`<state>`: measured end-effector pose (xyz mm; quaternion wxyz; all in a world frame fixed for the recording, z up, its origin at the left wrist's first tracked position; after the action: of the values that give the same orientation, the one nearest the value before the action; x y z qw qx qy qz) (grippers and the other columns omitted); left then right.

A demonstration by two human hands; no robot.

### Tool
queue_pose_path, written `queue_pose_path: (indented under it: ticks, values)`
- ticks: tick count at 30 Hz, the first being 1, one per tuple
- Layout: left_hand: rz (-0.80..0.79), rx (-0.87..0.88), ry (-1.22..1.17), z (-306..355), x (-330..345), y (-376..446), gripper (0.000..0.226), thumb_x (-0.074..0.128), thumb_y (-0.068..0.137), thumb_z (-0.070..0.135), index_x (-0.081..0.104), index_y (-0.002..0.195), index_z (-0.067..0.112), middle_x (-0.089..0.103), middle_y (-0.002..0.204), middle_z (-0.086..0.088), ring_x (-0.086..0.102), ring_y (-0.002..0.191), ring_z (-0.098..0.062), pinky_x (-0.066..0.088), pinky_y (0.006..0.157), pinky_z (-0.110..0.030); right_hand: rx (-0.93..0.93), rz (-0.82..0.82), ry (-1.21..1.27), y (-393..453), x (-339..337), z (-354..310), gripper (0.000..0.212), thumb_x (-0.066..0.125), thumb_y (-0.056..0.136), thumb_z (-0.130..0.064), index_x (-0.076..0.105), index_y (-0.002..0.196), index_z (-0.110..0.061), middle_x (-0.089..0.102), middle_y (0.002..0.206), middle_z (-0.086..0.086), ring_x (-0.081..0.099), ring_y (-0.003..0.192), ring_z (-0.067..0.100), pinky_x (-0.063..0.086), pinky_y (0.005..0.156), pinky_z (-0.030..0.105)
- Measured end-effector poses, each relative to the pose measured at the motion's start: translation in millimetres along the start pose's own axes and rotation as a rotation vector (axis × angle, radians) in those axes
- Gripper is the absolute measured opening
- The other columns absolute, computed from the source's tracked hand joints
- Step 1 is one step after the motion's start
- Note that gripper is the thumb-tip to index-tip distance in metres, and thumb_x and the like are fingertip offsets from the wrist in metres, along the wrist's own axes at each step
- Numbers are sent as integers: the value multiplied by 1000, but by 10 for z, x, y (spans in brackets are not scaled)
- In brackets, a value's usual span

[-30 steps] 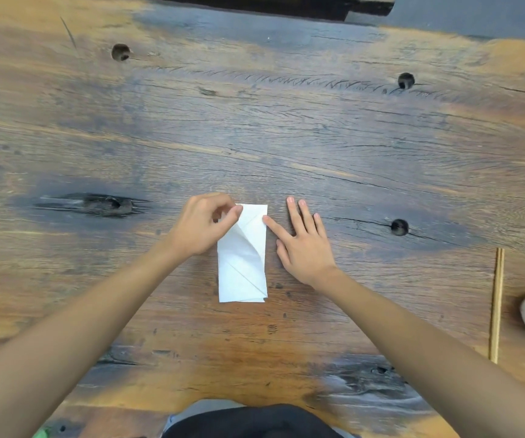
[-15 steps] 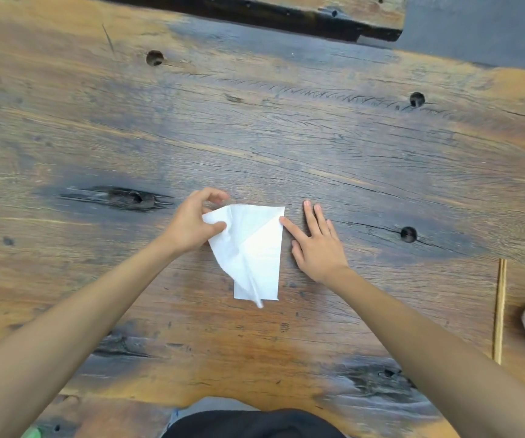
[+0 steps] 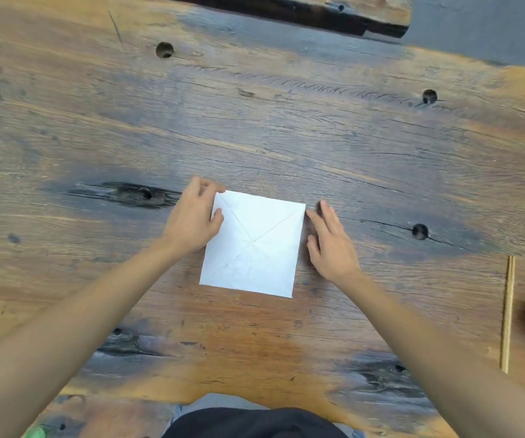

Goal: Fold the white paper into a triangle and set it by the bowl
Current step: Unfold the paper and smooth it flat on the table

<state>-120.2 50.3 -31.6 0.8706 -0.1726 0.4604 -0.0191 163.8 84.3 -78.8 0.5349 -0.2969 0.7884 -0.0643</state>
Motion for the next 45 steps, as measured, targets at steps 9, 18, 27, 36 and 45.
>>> queue_pose_path:
  ticks: [9,18,27,36,45]
  values:
    - [-184,211,308,60,867,-302,65,27,105,42,17,162,13,7,172,-3,2,159,-24,12,129,-47,43,146,28,-17,448,-770,60,38,108,-31,22,164,-13,12,174,3,8,162,19,9,131,44]
    - [-124,187,345,139,1216,-299,84,28,97,61,6,163,13,-1,172,-11,-2,159,-28,6,126,-50,59,195,-168,42,568,-409,67,25,105,-45,14,166,-19,9,175,0,8,161,16,8,129,44]
    - [-39,148,375,164,1241,-246,106,42,83,74,7,163,13,2,172,-8,2,159,-25,10,126,-51,18,177,-216,28,477,-162,75,30,101,-61,13,166,-28,5,175,0,5,162,20,9,129,50]
    - [-23,185,407,126,1225,-288,120,49,73,80,6,162,12,3,172,-11,2,159,-26,12,127,-55,26,209,-127,33,432,-90,72,29,102,-60,14,166,-30,5,175,-4,3,162,18,7,129,48]
    - [-21,215,465,-36,1187,-504,118,45,77,81,8,162,7,4,172,-11,1,159,-25,12,127,-54,-37,292,-239,56,334,54,61,32,106,-50,20,164,-36,15,174,-5,14,161,20,17,127,48]
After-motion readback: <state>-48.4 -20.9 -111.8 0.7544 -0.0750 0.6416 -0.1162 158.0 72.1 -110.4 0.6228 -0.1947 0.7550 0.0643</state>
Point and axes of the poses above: each hand's wrist, its own y-axis towards the middle knuckle, its own x-axis out of the palm, z = x × y, the point moved 9 cm from there along y, towards the middle knuckle
